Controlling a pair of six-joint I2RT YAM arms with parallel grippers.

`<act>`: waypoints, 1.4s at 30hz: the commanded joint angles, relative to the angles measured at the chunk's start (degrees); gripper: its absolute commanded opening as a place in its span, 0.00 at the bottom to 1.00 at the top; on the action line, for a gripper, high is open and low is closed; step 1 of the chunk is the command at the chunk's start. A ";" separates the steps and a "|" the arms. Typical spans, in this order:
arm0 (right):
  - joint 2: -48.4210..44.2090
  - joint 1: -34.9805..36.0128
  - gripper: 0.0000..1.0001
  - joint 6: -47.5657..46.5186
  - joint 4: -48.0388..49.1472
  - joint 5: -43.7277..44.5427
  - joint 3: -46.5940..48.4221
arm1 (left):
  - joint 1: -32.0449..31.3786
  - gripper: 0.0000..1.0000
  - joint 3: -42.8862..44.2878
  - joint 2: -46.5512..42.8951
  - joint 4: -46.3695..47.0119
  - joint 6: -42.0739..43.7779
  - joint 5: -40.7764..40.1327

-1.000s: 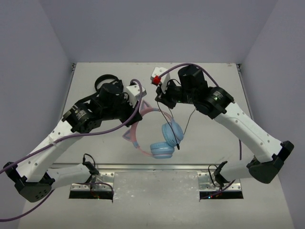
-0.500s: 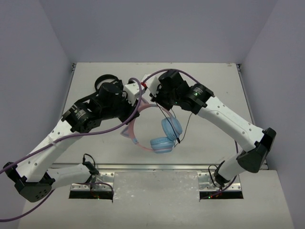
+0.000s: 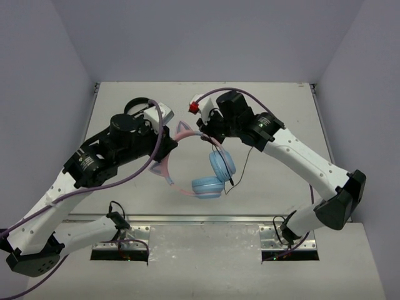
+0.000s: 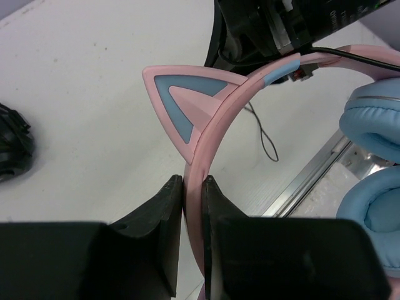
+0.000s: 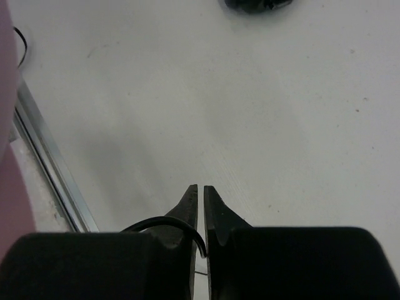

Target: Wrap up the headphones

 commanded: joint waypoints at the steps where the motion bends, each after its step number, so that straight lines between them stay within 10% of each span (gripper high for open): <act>1: -2.23 -2.16 0.09 6.09 10.45 -9.79 -2.19 | -0.51 0.00 0.89 -2.71 18.71 -7.52 4.03; 24: -0.14 -5.77 0.72 37.47 55.28 -27.46 -17.58 | -0.51 0.00 17.65 0.10 12.31 -15.34 -5.55; 42: 5.58 0.20 0.26 49.78 77.86 -33.88 -31.97 | -0.42 0.00 33.50 11.61 2.53 -28.88 -47.00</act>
